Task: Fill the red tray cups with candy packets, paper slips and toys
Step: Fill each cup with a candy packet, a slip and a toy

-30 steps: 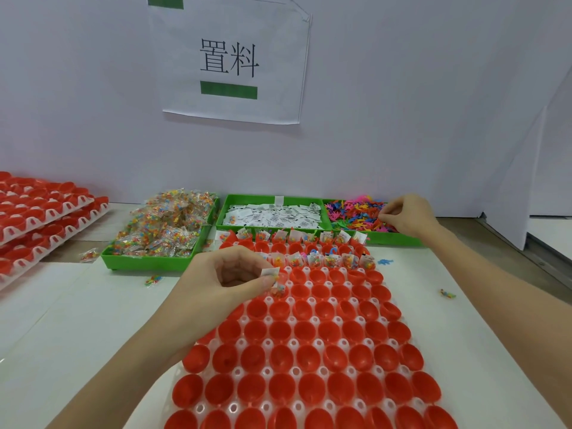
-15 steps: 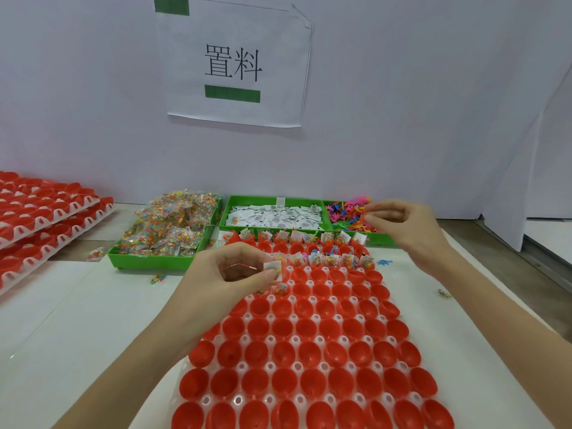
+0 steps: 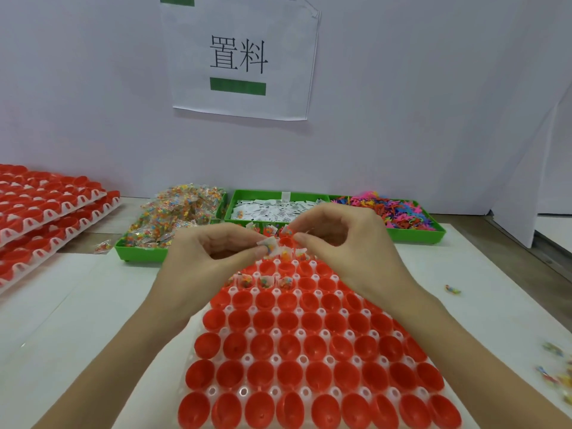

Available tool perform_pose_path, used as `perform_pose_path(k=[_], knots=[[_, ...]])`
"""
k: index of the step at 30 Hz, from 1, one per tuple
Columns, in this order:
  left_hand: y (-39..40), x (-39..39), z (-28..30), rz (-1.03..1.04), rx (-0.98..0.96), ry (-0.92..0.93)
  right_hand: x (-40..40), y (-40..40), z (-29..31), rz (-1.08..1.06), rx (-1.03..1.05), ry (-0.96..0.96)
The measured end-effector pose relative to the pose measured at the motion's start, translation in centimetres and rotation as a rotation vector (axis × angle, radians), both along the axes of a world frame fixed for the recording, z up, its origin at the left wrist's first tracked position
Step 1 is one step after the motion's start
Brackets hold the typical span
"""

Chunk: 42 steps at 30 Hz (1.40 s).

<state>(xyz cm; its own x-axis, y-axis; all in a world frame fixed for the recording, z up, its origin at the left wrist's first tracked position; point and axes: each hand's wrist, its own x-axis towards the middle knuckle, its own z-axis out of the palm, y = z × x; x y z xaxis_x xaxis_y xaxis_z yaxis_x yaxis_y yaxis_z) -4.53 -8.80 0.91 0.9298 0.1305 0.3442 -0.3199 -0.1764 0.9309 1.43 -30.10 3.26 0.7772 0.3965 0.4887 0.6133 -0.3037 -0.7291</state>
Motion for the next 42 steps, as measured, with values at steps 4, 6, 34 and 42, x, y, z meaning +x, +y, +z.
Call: perform_pose_path(k=[4,6,34,42], knots=[[-1.4,0.2,-1.2,-0.056,-0.027,0.029,-0.5,0.6,-0.8,0.002,-0.014,-0.049],[-1.9,0.3,-1.9,-0.051,-0.023,0.03,-1.1,0.1,-1.8,-0.002,-0.006,-0.036],[-4.3,4.5,-2.0,-0.054,0.6,-0.153,0.5,-3.5,-4.2,-0.067,-0.01,0.186],[-3.5,4.8,-1.7,-0.114,0.768,-0.146,0.8,-2.7,-5.4,-0.089,-0.13,0.15]])
